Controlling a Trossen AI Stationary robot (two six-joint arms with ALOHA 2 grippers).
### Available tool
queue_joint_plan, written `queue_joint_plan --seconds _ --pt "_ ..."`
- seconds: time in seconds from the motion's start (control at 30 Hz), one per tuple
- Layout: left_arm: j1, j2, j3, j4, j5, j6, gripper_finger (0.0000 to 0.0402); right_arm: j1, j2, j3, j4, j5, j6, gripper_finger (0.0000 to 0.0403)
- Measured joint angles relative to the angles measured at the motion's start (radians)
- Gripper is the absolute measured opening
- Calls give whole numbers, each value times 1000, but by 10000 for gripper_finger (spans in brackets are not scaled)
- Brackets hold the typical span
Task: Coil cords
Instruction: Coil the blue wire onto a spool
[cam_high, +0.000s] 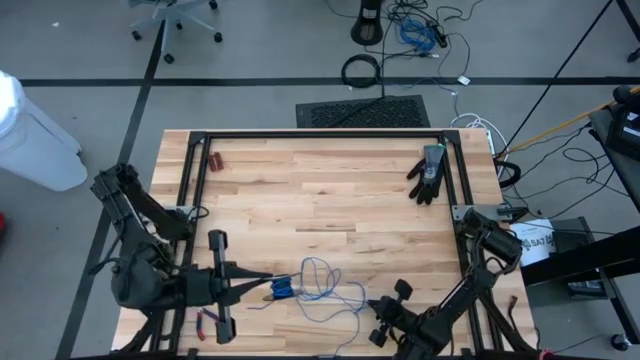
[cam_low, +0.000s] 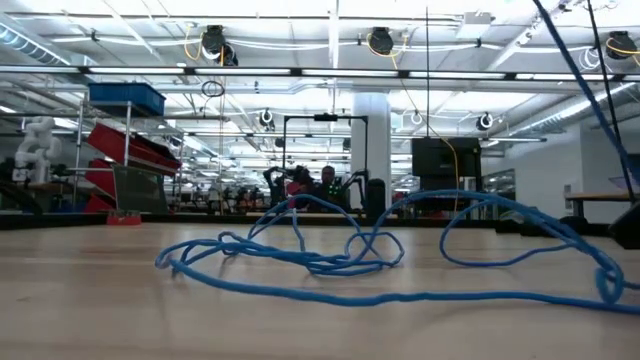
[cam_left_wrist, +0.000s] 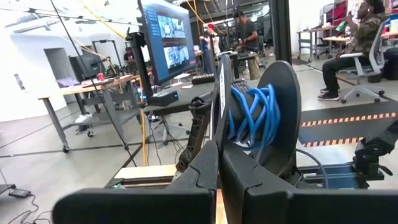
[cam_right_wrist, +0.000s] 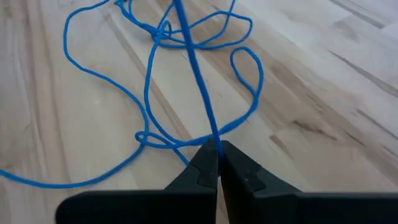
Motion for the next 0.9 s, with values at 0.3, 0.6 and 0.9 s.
queue_joint_plan --seconds 0.3,0.6,0.9 --pt "-2 -5 3 -46 -14 -75 6 26 -2 19 -31 56 22 13" --pt "9 46 3 -116 -14 -149 6 22 -13 112 -38 11 -102 63" --pt "9 112 3 -132 -14 -200 6 11 -13 203 147 257 -369 70"
